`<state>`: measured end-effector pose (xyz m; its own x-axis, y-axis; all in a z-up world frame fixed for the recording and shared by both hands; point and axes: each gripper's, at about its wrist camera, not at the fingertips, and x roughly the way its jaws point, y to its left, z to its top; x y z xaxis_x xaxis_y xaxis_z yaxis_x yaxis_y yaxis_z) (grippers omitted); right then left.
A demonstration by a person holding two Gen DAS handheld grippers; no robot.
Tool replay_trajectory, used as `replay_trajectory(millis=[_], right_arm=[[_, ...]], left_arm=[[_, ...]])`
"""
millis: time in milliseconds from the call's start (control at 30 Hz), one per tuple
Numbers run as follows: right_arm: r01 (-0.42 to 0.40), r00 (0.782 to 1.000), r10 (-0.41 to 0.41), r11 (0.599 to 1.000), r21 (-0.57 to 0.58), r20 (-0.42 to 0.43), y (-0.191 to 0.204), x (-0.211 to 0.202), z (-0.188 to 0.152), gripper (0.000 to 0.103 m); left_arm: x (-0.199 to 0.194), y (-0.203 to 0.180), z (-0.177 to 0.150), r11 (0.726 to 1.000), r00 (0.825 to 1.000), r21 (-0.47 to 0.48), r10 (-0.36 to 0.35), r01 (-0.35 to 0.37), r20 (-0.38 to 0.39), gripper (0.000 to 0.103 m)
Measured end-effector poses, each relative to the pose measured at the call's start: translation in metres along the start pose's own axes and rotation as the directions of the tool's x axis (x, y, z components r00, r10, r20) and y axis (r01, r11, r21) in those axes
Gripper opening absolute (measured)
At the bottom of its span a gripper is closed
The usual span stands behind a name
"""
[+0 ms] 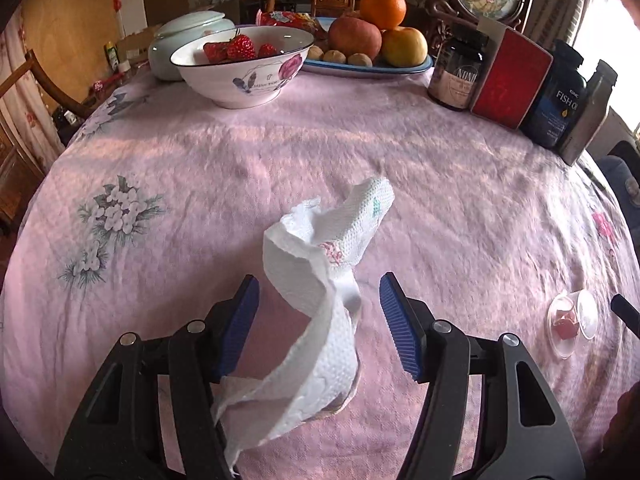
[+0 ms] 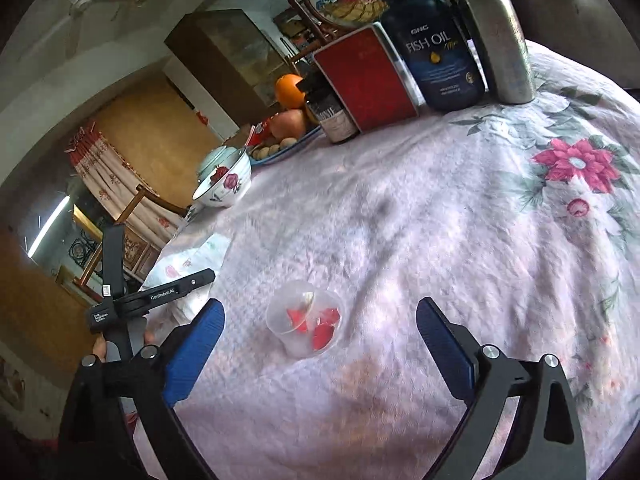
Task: Collect trash
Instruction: 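Close the right tool around the small clear cup with red contents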
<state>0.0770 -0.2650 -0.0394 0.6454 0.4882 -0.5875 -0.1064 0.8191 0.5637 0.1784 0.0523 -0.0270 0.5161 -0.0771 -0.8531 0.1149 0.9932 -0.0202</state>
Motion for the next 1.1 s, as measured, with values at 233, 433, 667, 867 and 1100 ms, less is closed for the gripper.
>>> replay_trajectory(millis=[233, 433, 667, 867, 1100], right_arm=[[0.191, 0.979, -0.205, 0.929, -0.319, -0.012, 0.047, 0.015, -0.019, 0.097], [0.187, 0.976, -0.216, 0.907, -0.377, -0.037, 0.057, 0.02, -0.022, 0.097], [0.172, 0.96, -0.225, 0.943, -0.286, -0.168, 0.036, 0.042, -0.018, 0.099], [0.172, 0.957, -0.229, 0.941, -0.291, -0.177, 0.035, 0.046, -0.019, 0.099], [0.18, 0.96, -0.232, 0.941, -0.286, -0.158, 0.034, 0.046, -0.017, 0.098]], left_arm=[[0.003, 0.003, 0.001, 1.0, 1.0, 0.002, 0.009, -0.009, -0.004, 0.044], [0.001, 0.007, 0.003, 1.0, 1.0, -0.015, -0.019, 0.019, 0.0, 0.019], [-0.012, 0.003, 0.003, 0.996, 0.996, -0.015, -0.089, 0.089, 0.02, 0.017], [-0.019, -0.005, -0.001, 0.994, 0.994, 0.014, -0.11, 0.109, 0.029, 0.017], [-0.029, -0.01, -0.003, 0.992, 0.991, 0.041, -0.122, 0.12, 0.052, 0.017]])
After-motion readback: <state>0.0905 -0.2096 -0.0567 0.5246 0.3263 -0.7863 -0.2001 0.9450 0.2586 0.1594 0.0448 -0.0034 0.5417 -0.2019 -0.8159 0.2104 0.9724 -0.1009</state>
